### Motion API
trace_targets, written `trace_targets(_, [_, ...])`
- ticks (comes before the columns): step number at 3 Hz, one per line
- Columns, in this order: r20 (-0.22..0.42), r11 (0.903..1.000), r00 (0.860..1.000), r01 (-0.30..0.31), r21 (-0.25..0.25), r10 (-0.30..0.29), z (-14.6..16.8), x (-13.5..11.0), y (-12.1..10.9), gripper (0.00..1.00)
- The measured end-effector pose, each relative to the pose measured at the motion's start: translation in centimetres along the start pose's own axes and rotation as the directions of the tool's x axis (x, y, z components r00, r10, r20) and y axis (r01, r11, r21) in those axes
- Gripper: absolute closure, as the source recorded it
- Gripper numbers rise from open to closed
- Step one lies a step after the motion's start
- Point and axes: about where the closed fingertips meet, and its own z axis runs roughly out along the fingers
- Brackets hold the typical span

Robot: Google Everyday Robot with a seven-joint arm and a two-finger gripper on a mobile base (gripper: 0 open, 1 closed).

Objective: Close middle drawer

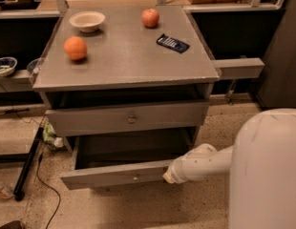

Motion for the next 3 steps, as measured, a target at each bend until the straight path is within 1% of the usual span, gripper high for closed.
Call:
trace_targets(1, [0.008,1.0000,1.000,0.003,-0.001,-0.003,0.43,-0.69,-0.07,1.00])
trace_targets(3, [0.014,1.0000,1.000,0.007,-0.003,-0.007,0.69,-1.00,0.06,1.00])
